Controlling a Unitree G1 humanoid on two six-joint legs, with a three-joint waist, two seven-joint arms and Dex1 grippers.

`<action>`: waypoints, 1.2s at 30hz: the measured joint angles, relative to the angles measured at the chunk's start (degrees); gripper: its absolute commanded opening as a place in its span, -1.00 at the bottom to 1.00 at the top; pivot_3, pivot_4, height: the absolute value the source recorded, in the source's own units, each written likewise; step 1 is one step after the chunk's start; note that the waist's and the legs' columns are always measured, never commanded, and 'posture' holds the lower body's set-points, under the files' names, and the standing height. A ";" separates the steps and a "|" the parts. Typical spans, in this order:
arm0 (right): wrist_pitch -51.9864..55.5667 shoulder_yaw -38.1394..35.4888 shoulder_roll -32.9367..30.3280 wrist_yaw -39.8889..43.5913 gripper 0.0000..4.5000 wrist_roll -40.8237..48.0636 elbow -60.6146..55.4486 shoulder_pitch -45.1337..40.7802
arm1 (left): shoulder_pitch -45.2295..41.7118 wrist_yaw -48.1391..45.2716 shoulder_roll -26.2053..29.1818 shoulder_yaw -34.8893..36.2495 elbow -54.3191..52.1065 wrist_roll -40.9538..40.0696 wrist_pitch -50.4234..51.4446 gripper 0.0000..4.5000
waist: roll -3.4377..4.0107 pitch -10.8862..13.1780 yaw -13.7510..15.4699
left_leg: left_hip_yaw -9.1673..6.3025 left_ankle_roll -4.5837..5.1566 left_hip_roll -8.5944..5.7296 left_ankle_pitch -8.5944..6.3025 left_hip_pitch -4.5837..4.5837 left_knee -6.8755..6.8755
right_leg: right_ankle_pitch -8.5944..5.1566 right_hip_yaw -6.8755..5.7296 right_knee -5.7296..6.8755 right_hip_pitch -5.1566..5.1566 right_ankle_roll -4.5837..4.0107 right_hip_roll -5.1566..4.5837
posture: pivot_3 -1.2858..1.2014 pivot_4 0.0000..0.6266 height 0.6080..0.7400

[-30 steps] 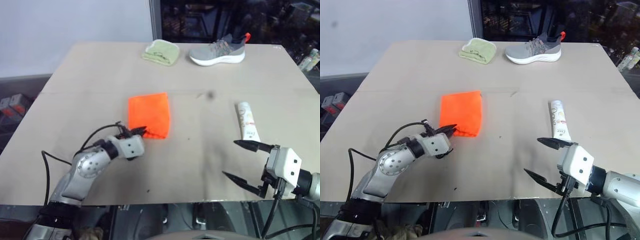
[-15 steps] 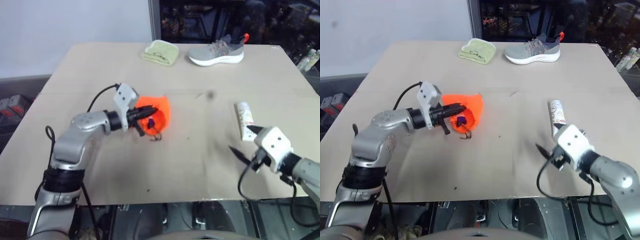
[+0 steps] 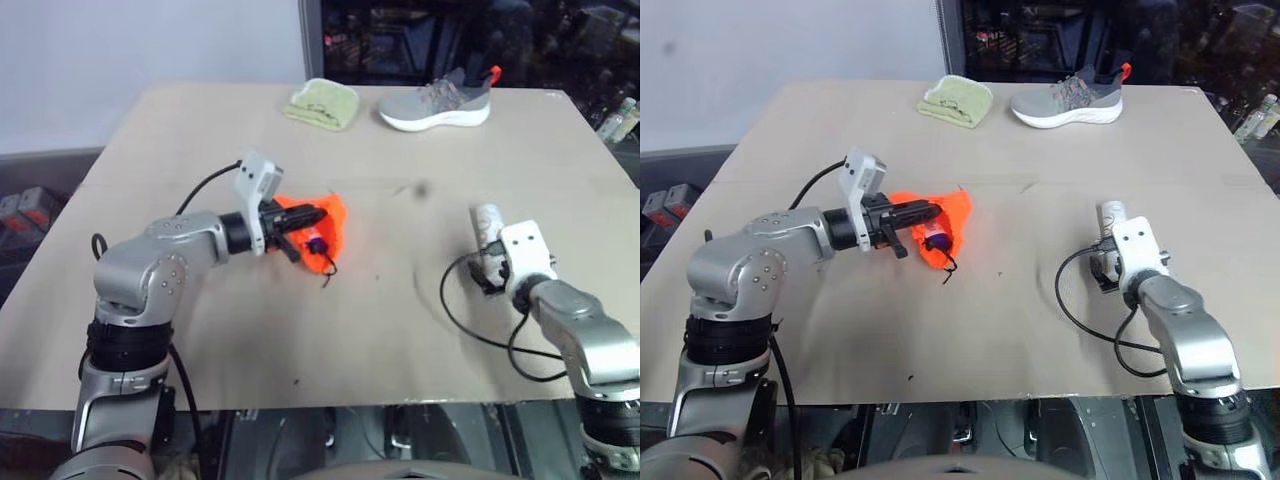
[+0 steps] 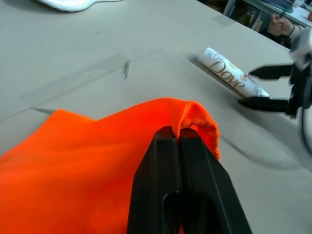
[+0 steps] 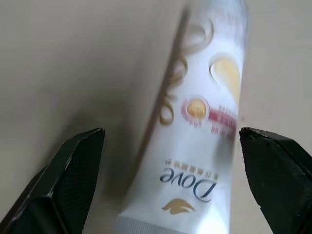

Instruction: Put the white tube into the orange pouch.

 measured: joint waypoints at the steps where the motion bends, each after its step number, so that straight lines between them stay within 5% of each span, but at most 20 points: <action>1: -0.06 -0.19 0.84 -0.60 1.00 -0.25 0.89 -0.71 | 0.01 0.34 -0.19 0.05 -0.34 -0.16 0.22 -0.98 | -0.02 -0.01 -0.06 | 0.01 0.00 0.01 0.00 0.01 0.00 | 0.00 0.01 0.00 0.00 0.00 0.01 | 0.03 -0.52 1.00; 5: -2.07 -0.78 2.50 -2.16 0.63 -0.91 5.35 -3.03 | 0.25 1.92 -0.72 0.47 -1.69 -1.01 0.82 -1.00 | -0.03 -0.05 -0.16 | 0.02 0.00 0.01 0.00 0.06 0.00 | 0.00 0.03 0.02 0.03 0.00 0.02 | 0.03 -0.52 1.00; 10: -2.82 -0.76 1.97 -1.69 -0.46 -1.39 6.63 -3.53 | 0.48 3.79 -0.91 1.95 -1.71 -1.95 1.47 -1.00 | -0.06 -0.06 0.10 | -0.01 0.00 -0.02 0.00 0.01 0.00 | 0.00 0.04 0.01 0.03 0.00 -0.01 | 0.03 -0.52 1.00; 17: -6.69 -0.50 -2.73 4.76 -0.46 -0.77 3.55 0.41 | 0.71 5.46 -1.10 2.54 -1.68 -2.59 1.84 -1.00 | -0.09 -0.08 0.02 | -0.03 0.00 -0.01 0.00 -0.02 -0.03 | 0.00 0.07 0.01 -0.02 0.00 0.03 | 0.03 -0.52 1.00; 26: -3.59 -0.03 -11.67 27.19 -0.46 22.04 -24.50 6.73 | 0.61 5.30 -0.55 3.30 -1.52 -3.77 2.95 -1.00 | -0.01 0.04 -0.02 | -0.08 0.24 0.07 -0.16 -0.02 -0.06 | -0.03 0.02 -0.06 -0.03 -0.05 0.10 | 0.03 -0.52 1.00; 36: -1.83 14.93 -8.43 30.11 -0.46 24.24 -14.07 -7.34 | 1.38 -1.31 4.37 -1.27 -1.81 -1.68 -0.72 -1.00 | -0.02 0.05 0.21 | -0.15 0.02 -0.06 -0.02 -0.15 -0.02 | -0.07 0.07 -0.09 -0.06 -0.18 0.07 | 0.03 -0.52 1.00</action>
